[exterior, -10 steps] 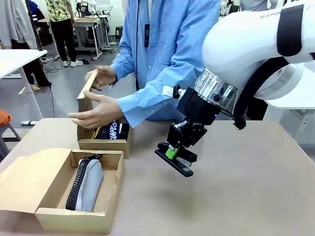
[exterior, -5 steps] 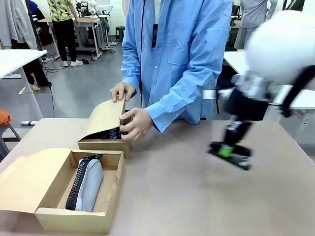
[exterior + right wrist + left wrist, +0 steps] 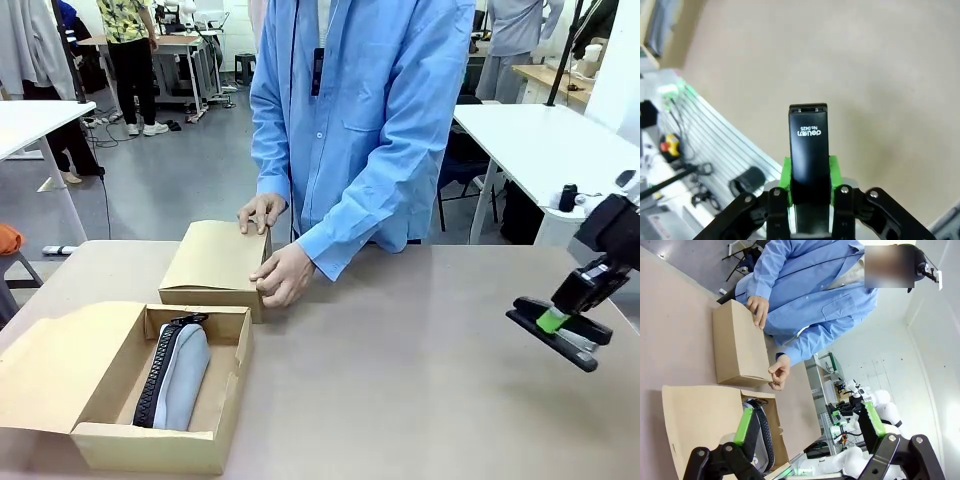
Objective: Place items inside the box.
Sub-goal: Pick up a Pencil pouch or Stapler and place it inside the Mailer Box closest to the robot.
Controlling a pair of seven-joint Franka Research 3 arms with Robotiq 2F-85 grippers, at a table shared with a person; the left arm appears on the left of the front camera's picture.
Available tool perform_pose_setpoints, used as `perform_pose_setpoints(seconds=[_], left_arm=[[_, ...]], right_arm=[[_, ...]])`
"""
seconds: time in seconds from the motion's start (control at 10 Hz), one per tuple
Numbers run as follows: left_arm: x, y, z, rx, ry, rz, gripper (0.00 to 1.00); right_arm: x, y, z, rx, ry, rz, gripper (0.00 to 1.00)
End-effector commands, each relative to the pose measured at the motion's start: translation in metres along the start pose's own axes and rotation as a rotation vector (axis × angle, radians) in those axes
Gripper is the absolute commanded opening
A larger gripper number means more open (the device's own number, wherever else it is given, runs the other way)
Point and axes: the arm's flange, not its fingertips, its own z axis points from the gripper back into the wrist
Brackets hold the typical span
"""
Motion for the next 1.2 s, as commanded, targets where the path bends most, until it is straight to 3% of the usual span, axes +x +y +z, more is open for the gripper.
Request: perform_pose_setpoints(seconds=[0.0,0.2,0.4,0.7,0.8,1.0,1.1], left_arm=[[-0.001,-0.001,-0.001,-0.021,-0.01,-0.017,1.0],[-0.001,-0.001,-0.001,-0.021,-0.01,-0.017,1.0],[-0.001,-0.001,-0.001,-0.021,-0.01,-0.017,1.0],[-0.001,-0.001,-0.001,-0.021,-0.01,-0.017,1.0],[-0.001,-0.001,-0.001,-0.021,-0.01,-0.017,1.0],[-0.001,-0.001,-0.001,-0.021,-0.01,-0.017,1.0],[-0.001,-0.001,-0.001,-0.021,-0.01,-0.017,1.0]], right_arm=[[0.002,0.025,-0.02,0.05,-0.114,-0.013,0.32],[0.03,0.072,-0.025,0.067,-0.159,-0.012,0.32],[0.075,0.133,-0.045,0.09,-0.081,-0.042,0.32],[0.146,0.242,-0.102,0.085,-0.026,-0.064,0.32],[0.168,0.277,-0.123,0.075,-0.052,-0.101,0.32],[0.203,0.334,-0.172,-0.016,-0.15,-0.154,0.32],[0.205,0.343,-0.191,-0.08,-0.096,-0.081,0.32]])
